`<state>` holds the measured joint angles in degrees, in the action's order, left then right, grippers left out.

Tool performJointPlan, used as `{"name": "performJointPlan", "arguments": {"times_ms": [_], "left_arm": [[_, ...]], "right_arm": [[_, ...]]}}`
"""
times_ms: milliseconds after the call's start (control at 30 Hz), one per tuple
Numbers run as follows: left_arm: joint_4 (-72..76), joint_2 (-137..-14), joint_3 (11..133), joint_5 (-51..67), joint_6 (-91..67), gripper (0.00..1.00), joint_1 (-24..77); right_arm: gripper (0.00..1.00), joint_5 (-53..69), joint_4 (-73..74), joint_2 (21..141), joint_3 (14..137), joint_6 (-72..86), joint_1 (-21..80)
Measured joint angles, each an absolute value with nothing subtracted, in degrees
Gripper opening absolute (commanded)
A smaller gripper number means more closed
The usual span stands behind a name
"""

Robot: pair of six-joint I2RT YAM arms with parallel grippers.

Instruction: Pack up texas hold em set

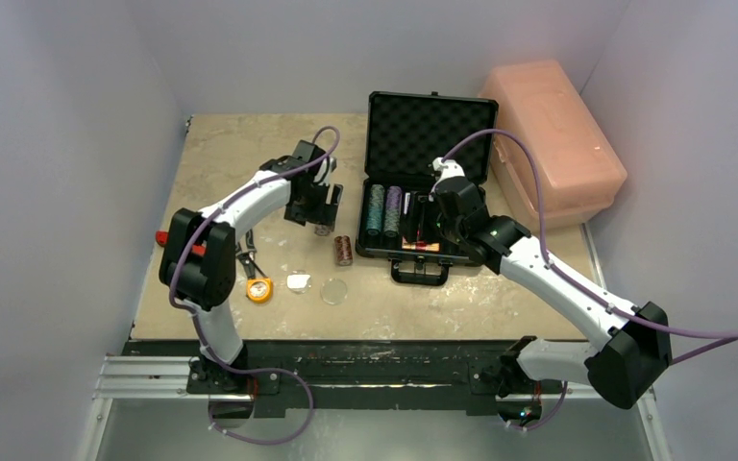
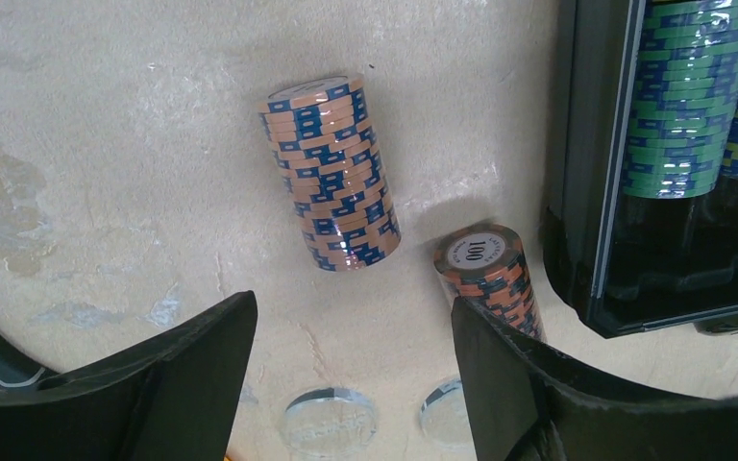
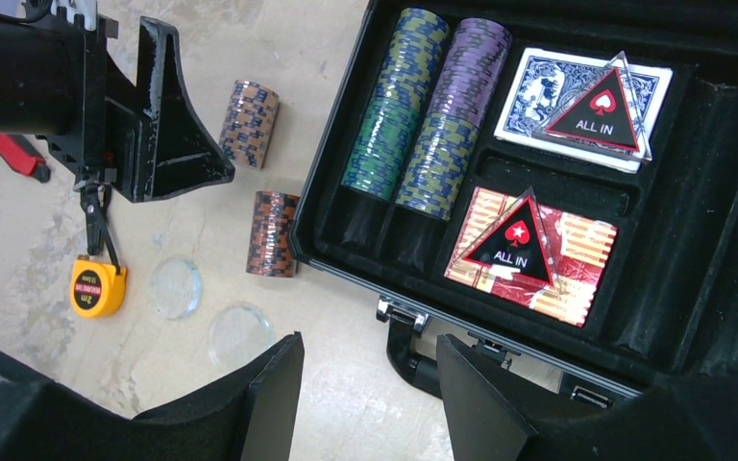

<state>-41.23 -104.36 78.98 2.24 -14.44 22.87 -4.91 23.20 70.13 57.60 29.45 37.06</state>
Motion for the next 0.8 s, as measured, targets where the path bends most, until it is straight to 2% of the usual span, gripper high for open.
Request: {"name": "performJointPlan", "arguments": {"times_ms": [567,800], "left_arm": [[-43.1,-108.0,81.5,1.5,-14.5,0.6,22.5],[-43.0,-110.1,82.4,1.3,-17.0,0.59,20.6]], "right_arm": [[0.58,-4.8,23.3,70.0,57.6,29.4,37.1],[0.58,-4.4,23.2,70.0,57.6,29.4,37.1]]}}
